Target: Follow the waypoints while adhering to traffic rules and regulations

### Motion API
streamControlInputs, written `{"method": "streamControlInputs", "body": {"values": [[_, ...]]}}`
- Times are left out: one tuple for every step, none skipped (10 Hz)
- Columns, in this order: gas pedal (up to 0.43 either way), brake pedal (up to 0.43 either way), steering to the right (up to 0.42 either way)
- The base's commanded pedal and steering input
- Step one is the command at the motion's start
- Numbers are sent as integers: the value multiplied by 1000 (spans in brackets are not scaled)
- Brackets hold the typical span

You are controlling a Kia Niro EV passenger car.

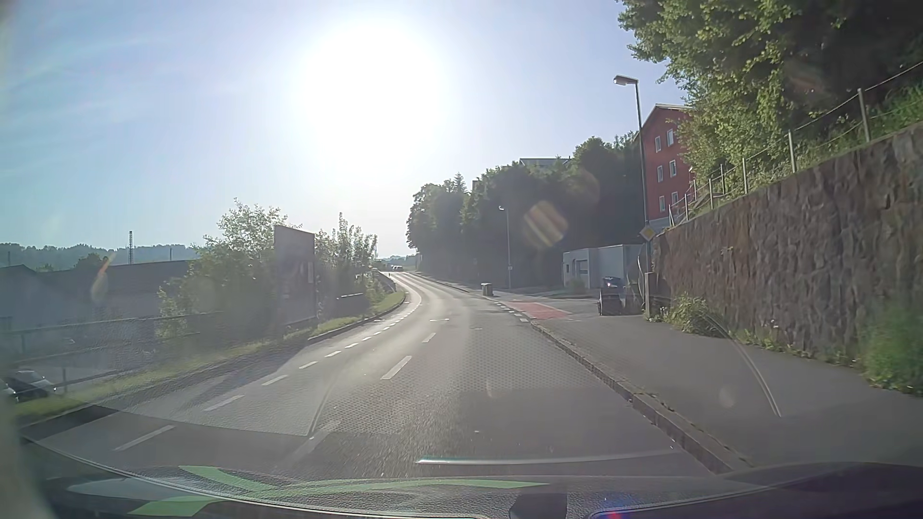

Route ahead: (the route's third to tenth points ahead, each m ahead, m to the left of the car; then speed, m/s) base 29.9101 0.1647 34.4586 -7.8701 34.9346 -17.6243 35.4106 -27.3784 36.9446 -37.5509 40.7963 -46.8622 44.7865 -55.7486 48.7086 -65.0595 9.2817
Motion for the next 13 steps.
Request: {"method": "streamControlInputs", "body": {"values": [[0, 128, -7], [0, 134, -7], [0, 140, -8], [0, 146, -9], [0, 159, -10], [0, 183, -11], [0, 195, -12], [0, 226, -12], [0, 232, -12], [0, 244, -12], [0, 250, -12], [0, 250, -12], [0, 250, -12]]}}
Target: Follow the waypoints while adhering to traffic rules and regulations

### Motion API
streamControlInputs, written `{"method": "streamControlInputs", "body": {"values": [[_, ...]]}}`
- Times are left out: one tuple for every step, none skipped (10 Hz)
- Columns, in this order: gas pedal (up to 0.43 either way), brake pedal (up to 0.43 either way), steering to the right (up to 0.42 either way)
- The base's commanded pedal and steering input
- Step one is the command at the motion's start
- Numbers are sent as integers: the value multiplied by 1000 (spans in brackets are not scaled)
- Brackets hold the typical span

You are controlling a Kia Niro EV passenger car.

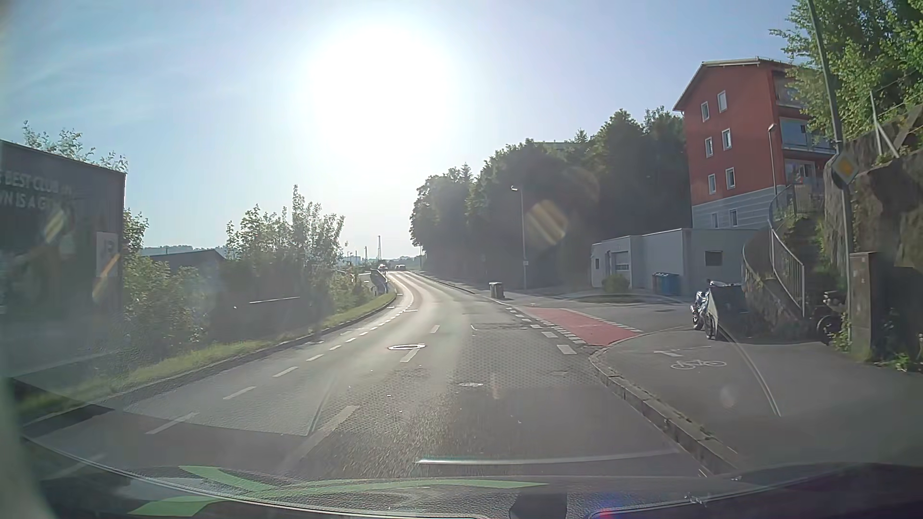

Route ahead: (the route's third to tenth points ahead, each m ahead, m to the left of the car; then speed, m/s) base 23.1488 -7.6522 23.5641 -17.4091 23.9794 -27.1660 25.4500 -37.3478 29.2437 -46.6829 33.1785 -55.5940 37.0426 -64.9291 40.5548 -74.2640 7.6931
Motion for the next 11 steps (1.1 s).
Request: {"method": "streamControlInputs", "body": {"values": [[0, 250, -11], [0, 256, -8], [0, 256, -4], [0, 256, -1], [0, 256, 0], [0, 256, 0], [0, 256, 0], [0, 256, 2], [0, 256, 3], [0, 256, 5], [0, 256, 7]]}}
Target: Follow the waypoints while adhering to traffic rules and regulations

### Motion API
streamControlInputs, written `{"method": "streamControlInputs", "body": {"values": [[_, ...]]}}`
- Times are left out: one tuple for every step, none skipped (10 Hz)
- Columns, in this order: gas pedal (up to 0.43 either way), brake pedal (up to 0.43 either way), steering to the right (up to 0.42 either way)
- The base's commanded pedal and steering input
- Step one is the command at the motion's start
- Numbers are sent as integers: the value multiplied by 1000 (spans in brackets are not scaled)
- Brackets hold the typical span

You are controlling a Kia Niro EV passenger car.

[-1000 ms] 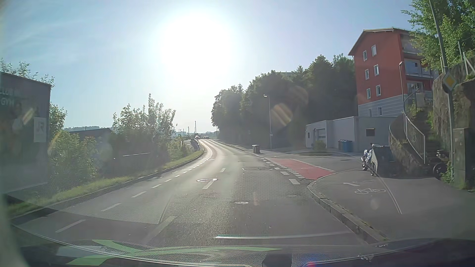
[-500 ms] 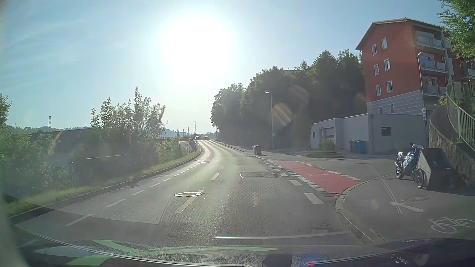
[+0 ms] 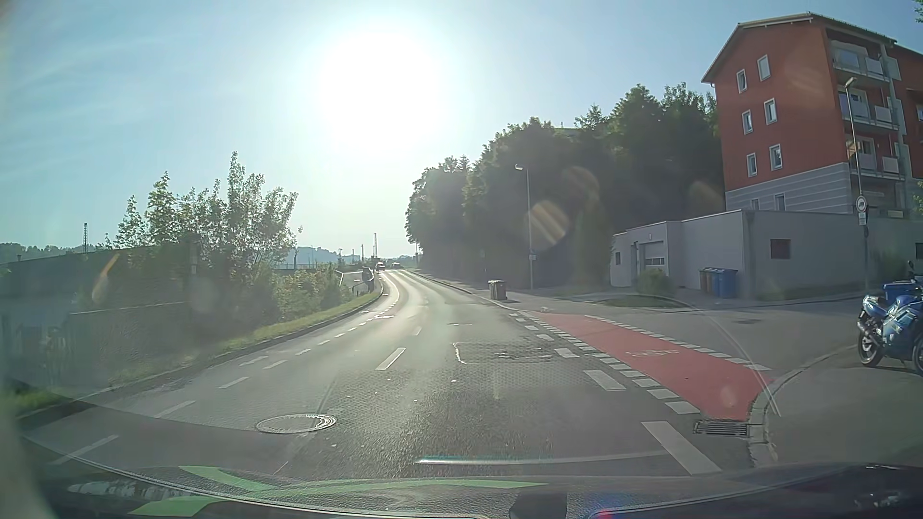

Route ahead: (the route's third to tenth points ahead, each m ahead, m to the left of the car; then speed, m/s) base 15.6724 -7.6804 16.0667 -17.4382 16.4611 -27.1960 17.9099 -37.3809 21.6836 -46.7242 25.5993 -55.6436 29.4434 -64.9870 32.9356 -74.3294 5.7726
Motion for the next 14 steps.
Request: {"method": "streamControlInputs", "body": {"values": [[0, 256, 10], [0, 256, 16], [0, 256, 23], [0, 244, 31], [0, 238, 46], [0, 232, 62], [0, 226, 80], [0, 220, 95], [0, 207, 116], [0, 195, 135], [0, 183, 162], [0, 159, 201], [0, 98, 245], [0, 30, 284]]}}
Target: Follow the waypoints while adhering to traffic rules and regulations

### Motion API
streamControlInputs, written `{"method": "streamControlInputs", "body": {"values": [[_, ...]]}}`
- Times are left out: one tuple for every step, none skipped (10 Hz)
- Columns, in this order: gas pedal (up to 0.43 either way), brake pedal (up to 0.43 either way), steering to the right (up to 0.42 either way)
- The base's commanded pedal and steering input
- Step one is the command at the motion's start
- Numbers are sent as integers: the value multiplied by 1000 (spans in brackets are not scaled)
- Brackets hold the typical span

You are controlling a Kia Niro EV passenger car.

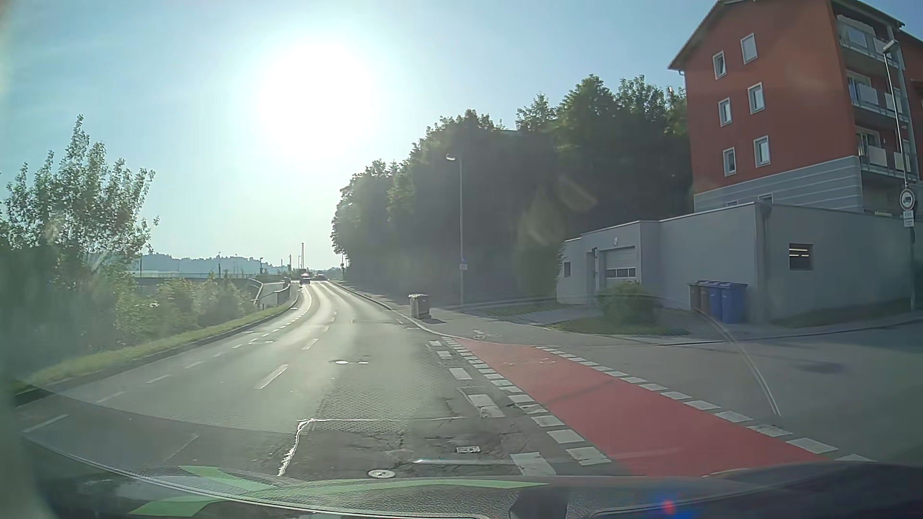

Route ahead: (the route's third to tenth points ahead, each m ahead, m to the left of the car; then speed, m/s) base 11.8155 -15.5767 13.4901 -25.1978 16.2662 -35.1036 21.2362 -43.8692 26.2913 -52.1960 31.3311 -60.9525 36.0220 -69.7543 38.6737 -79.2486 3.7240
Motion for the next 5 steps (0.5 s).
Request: {"method": "streamControlInputs", "body": {"values": [[0, 0, 341], [0, 0, 395], [0, 0, 429], [0, 0, 467], [0, 0, 490]]}}
